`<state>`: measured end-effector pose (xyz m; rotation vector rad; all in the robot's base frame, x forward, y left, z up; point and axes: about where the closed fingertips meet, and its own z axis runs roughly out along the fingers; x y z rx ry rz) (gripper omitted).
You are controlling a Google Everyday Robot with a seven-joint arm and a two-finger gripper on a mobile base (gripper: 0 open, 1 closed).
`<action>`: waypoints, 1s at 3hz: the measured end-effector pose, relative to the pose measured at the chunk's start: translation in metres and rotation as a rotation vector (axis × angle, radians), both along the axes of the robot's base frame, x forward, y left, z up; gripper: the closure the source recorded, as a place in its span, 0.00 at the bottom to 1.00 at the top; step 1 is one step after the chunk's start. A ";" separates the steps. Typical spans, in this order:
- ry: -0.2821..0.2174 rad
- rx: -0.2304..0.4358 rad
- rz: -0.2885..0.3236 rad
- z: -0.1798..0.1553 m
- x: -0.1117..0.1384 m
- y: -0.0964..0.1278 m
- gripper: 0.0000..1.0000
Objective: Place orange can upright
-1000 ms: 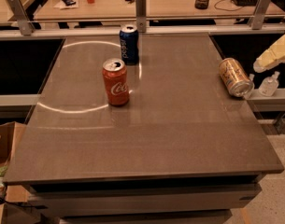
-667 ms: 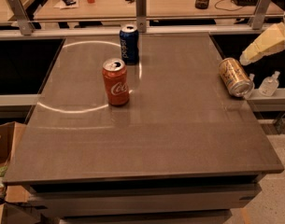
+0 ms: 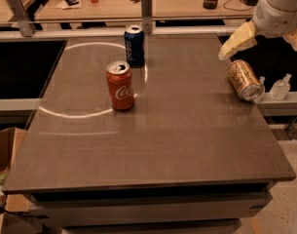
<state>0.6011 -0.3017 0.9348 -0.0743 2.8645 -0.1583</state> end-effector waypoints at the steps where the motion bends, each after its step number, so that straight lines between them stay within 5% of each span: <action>1: 0.028 -0.015 -0.021 -0.022 0.026 0.004 0.00; 3: 0.100 -0.070 -0.089 -0.059 0.058 -0.017 0.00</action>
Offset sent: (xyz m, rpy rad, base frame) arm 0.0651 -0.0168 -0.0629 -0.0880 0.1205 -0.1008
